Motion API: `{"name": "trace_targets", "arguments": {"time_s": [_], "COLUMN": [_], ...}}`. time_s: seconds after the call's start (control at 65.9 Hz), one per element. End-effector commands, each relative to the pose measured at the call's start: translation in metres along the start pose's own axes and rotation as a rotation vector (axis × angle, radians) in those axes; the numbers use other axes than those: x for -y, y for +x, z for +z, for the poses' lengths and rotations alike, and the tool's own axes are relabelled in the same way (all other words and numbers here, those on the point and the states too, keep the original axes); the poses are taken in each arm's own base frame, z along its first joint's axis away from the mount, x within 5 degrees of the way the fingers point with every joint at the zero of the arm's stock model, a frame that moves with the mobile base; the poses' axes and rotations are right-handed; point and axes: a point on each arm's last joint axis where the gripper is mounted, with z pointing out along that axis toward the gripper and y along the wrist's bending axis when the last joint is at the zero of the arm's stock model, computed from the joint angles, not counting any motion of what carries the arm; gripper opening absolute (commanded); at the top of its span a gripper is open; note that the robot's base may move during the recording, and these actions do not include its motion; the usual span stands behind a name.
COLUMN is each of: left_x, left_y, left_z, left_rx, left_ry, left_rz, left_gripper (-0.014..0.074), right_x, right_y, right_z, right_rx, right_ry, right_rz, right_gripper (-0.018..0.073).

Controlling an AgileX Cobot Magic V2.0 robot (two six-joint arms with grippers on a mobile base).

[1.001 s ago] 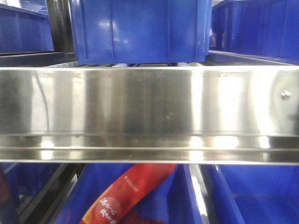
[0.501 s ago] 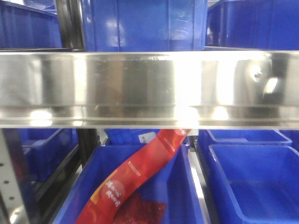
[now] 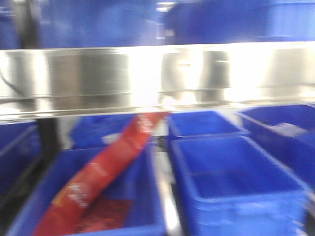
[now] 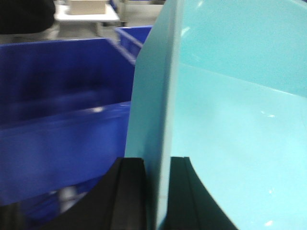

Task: Fetch blue bin and place on conveyor start
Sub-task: 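Hold the bin with both grippers while the base backs away from the rack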

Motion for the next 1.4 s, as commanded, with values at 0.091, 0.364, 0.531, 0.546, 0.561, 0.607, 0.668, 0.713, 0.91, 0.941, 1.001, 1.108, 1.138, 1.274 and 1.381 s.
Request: {"name": "trace_targets", "arguments": {"time_s": [0.091, 0.364, 0.531, 0.546, 0.561, 0.607, 0.668, 0.713, 0.91, 0.941, 1.001, 1.108, 1.138, 1.274, 1.381], "left_x": [-0.0012, -0.0012, -0.0012, -0.0012, -0.0012, -0.0012, -0.0012, -0.0012, -0.0012, -0.0012, -0.0012, -0.0012, -0.0012, -0.0012, -0.0012], "left_y": [-0.0169, -0.0169, -0.0169, -0.0169, -0.0169, -0.0169, -0.0169, -0.0169, -0.0169, -0.0169, -0.0169, -0.0169, -0.0169, -0.0169, -0.0169], "left_z": [-0.0132, -0.0132, -0.0132, -0.0132, -0.0132, -0.0132, -0.0132, -0.0132, -0.0132, -0.0132, -0.0132, -0.0132, -0.0132, -0.0132, -0.0132], "left_rx": [0.121, 0.121, 0.121, 0.121, 0.121, 0.121, 0.121, 0.121, 0.121, 0.121, 0.121, 0.121, 0.121, 0.121, 0.121], "left_ry": [-0.003, -0.003, -0.003, -0.003, -0.003, -0.003, -0.003, -0.003, -0.003, -0.003, -0.003, -0.003, -0.003, -0.003, -0.003], "left_rz": [-0.009, -0.009, -0.009, -0.009, -0.009, -0.009, -0.009, -0.009, -0.009, -0.009, -0.009, -0.009, -0.009, -0.009, -0.009], "left_gripper": [-0.0111, -0.0111, -0.0111, -0.0111, -0.0111, -0.0111, -0.0111, -0.0111, -0.0111, -0.0111, -0.0111, -0.0111, -0.0111, -0.0111, -0.0111], "right_x": [0.0094, 0.0094, 0.0094, 0.0094, 0.0094, 0.0094, 0.0094, 0.0094, 0.0094, 0.0094, 0.0094, 0.0094, 0.0094, 0.0094, 0.0094], "right_y": [-0.0027, -0.0027, -0.0027, -0.0027, -0.0027, -0.0027, -0.0027, -0.0027, -0.0027, -0.0027, -0.0027, -0.0027, -0.0027, -0.0027, -0.0027], "right_z": [-0.0044, -0.0044, -0.0044, -0.0044, -0.0044, -0.0044, -0.0044, -0.0044, -0.0044, -0.0044, -0.0044, -0.0044, -0.0044, -0.0044, -0.0044], "right_rx": [0.021, 0.021, 0.021, 0.021, 0.021, 0.021, 0.021, 0.021, 0.021, 0.021, 0.021, 0.021, 0.021, 0.021, 0.021], "right_ry": [0.073, 0.073, 0.073, 0.073, 0.073, 0.073, 0.073, 0.073, 0.073, 0.073, 0.073, 0.073, 0.073, 0.073, 0.073], "right_rz": [-0.065, -0.065, -0.065, -0.065, -0.065, -0.065, -0.065, -0.065, -0.065, -0.065, -0.065, -0.065, -0.065, -0.065, -0.065], "right_gripper": [-0.0152, -0.0152, -0.0152, -0.0152, -0.0152, -0.0152, -0.0152, -0.0152, -0.0152, -0.0152, -0.0152, -0.0152, -0.0152, -0.0152, -0.0152]}}
